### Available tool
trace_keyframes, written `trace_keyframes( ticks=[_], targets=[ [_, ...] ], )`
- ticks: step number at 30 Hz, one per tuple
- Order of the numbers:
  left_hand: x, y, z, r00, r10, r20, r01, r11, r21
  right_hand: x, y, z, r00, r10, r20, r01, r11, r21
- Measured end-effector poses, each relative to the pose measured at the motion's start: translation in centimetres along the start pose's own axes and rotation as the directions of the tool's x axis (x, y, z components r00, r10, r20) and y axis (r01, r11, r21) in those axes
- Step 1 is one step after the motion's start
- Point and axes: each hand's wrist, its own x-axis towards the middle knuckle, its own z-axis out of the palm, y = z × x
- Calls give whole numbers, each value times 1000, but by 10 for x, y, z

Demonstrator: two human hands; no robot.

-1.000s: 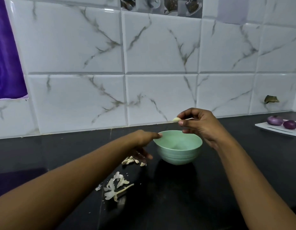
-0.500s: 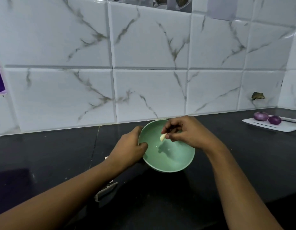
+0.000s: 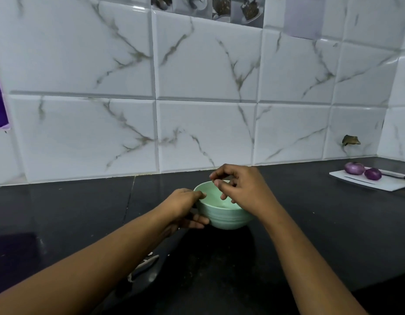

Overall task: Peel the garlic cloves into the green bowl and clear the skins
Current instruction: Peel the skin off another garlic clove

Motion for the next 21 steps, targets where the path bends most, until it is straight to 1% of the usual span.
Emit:
trace_keyframes(
  ticks=[2,3,4,6,7,9,11,12,14,16,17,19,21],
  targets=[
    [-6,4,-5,1000,-10,4,10,1000,5,0,-2,6,991,-95,-93,92,995,-34],
    [-10,8,-10,1000,1,-17,0,999,41,-1,-4,9,977,-154,-148,150,988,-41],
    [-15,12,-18,998,41,-53,-36,994,102,-2,-8,13,958,-210,-198,208,978,-31],
    [-28,19,-41,970,200,-139,-159,953,257,-5,-16,22,923,-296,-247,308,951,10],
    [-36,21,-56,943,290,-164,-223,915,335,-7,-21,27,914,-333,-232,348,937,23],
    [-50,20,-89,887,427,-174,-303,824,479,-11,-27,38,914,-388,-122,391,920,6],
    [-60,10,-122,850,492,-186,-302,746,594,-14,-29,52,920,-388,49,390,920,-41],
    [-62,3,-137,841,503,-199,-283,722,631,-14,-28,59,923,-362,126,375,922,-94],
    [-59,-13,-160,828,513,-227,-214,663,717,-13,-23,70,934,-261,244,327,898,-295],
    [-50,-24,-175,823,524,-218,-118,534,837,-11,-15,78,946,-143,291,272,837,-474],
    [-47,-29,-180,831,519,-200,-89,479,874,-11,-12,81,945,-103,309,257,818,-514],
    [-42,-33,-180,852,508,-127,-84,372,924,-12,-6,86,932,-88,351,279,792,-543],
    [-41,-35,-175,871,491,-29,-113,256,960,-12,-5,90,916,-84,393,307,778,-548]
  ],
)
